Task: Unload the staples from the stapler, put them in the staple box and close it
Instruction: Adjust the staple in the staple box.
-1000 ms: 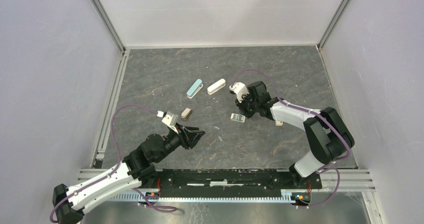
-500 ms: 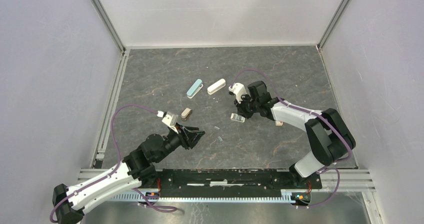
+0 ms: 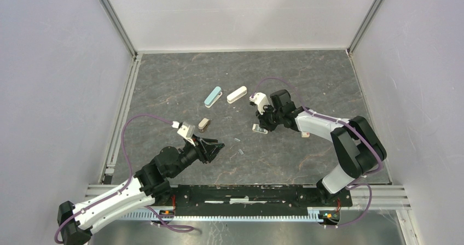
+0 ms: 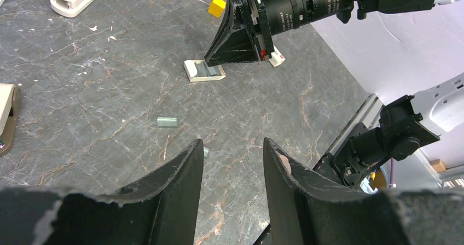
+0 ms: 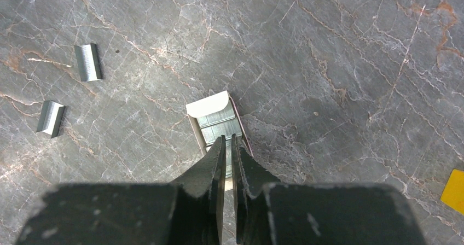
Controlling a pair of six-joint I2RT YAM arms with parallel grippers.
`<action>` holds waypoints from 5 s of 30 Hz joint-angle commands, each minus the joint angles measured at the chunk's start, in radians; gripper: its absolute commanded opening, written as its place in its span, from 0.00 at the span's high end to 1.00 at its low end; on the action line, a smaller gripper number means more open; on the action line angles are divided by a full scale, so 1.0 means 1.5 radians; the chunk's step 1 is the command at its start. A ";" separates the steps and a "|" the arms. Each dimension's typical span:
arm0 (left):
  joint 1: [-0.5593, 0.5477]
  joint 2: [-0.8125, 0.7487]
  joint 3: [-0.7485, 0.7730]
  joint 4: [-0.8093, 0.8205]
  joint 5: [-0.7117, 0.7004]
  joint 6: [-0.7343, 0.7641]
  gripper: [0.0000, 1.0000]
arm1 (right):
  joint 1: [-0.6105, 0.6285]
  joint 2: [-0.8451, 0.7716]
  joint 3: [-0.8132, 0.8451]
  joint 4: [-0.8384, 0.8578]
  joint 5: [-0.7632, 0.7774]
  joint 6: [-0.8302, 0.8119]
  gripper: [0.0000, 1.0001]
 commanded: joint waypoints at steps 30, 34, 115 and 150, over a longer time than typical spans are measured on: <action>0.001 -0.003 -0.007 0.013 -0.008 0.009 0.49 | 0.000 0.007 -0.004 0.001 -0.007 -0.003 0.88; 0.001 -0.003 -0.007 0.013 -0.008 0.009 0.49 | 0.000 0.001 -0.008 0.002 -0.001 -0.004 0.88; 0.001 -0.009 -0.006 0.006 -0.011 0.009 0.49 | -0.016 0.011 0.014 0.010 -0.004 0.001 0.91; 0.001 -0.013 -0.004 0.002 -0.012 0.010 0.49 | -0.015 0.007 0.008 0.006 0.031 0.001 0.92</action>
